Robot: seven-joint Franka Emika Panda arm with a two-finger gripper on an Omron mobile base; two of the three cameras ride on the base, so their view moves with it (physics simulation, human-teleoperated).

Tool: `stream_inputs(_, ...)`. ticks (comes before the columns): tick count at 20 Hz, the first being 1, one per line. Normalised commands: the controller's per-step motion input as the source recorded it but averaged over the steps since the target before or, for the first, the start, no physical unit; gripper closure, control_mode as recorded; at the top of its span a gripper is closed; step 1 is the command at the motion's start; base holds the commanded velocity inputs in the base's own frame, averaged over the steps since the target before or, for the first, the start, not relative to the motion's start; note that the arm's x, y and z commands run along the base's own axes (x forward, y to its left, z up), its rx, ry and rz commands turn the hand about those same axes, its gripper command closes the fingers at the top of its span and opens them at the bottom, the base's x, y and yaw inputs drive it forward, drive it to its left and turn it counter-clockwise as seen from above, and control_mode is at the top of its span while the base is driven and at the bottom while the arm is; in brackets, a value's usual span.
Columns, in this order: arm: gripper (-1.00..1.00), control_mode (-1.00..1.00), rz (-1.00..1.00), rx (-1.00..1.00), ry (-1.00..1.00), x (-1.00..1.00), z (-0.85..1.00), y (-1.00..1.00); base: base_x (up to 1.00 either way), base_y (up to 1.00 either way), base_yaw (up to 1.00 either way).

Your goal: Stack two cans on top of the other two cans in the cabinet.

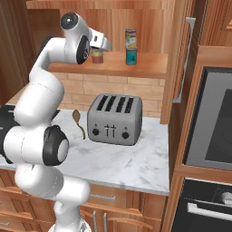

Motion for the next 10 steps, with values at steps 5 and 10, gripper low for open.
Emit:
stream_inputs(5,-1.00,-1.00,0.00,0.00,-0.01,-0.51,-0.06,-0.07,0.00,0.00,0.00)
stream_inputs(10,-1.00,-1.00,0.00,0.00,0.00,-0.59,0.00,-0.13,0.00,0.00,0.00)
